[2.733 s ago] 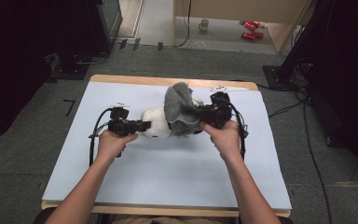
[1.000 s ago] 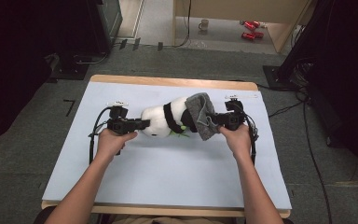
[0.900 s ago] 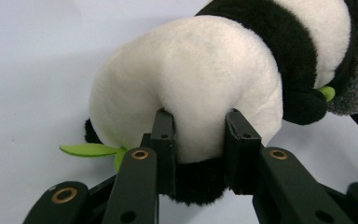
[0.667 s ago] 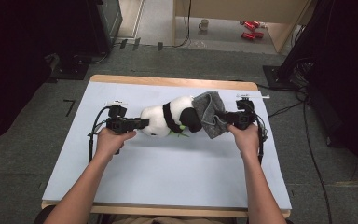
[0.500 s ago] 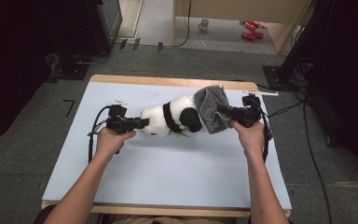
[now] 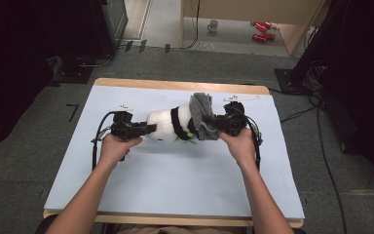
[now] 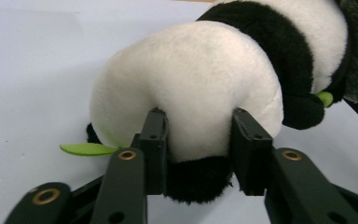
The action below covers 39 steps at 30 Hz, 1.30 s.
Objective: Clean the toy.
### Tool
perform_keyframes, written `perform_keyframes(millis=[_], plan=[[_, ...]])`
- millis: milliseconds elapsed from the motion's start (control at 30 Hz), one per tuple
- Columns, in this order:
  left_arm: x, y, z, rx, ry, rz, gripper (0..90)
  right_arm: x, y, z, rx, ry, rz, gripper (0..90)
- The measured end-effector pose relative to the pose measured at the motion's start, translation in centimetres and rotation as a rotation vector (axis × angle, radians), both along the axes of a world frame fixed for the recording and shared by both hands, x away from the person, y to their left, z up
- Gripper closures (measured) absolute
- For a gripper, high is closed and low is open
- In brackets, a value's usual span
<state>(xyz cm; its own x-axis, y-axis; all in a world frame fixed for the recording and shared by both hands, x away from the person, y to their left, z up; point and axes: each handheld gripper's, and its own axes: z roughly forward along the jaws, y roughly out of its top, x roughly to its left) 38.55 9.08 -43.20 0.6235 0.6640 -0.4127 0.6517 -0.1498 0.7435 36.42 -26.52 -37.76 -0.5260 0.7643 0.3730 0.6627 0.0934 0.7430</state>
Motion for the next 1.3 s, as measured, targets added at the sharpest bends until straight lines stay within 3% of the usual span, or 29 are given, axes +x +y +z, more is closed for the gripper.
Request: perform_keyframes(millis=[167, 267, 333, 600, 733, 933, 1000, 1133, 1200, 1300], plan=[[-0.4, 0.1, 0.1, 0.003, -0.053, -0.023, 49.2, 0.4, -0.6, -0.5, 0.02, 0.003, -0.029, 79.9], [-1.2, 0.2, 0.2, 0.047, -0.14, -0.074, 42.3, 0.6, -0.7, -0.6, 0.02, 0.003, -0.039, 79.9], [-1.5, 0.3, 0.2, 0.06, -0.167, -0.093, 39.7, 0.8, -0.7, -0.7, 0.021, 0.003, -0.041, 79.8], [-1.9, 1.0, -1.0, 0.063, -0.184, -0.091, 35.8, 1.3, -1.0, -0.7, 0.027, 0.005, -0.051, 79.7], [-1.2, 0.2, -2.3, 0.083, -0.224, -0.078, 33.5, 1.5, -1.2, -0.8, 0.036, 0.012, -0.057, 79.6], [-0.5, -0.7, -3.1, 0.055, -0.288, -0.067, 27.6, 1.8, -1.6, -1.0, 0.039, 0.015, -0.073, 79.6], [-0.6, -1.0, -3.0, 0.054, -0.284, -0.048, 32.9, 1.8, -1.7, -1.1, 0.045, 0.016, -0.075, 79.5], [-0.8, -1.3, -2.4, 0.063, -0.24, -0.009, 57.6, 1.7, -1.9, -0.6, 0.068, 0.012, -0.077, 79.5], [-0.8, -1.4, -2.0, 0.072, -0.207, 0.004, 62.6, 1.5, -2.1, -0.2, 0.076, 0.004, -0.08, 79.5], [-0.7, -1.3, -1.5, 0.044, -0.153, 0.002, 68.0, 1.1, -2.4, 1.1, 0.112, -0.027, -0.08, 79.4]])
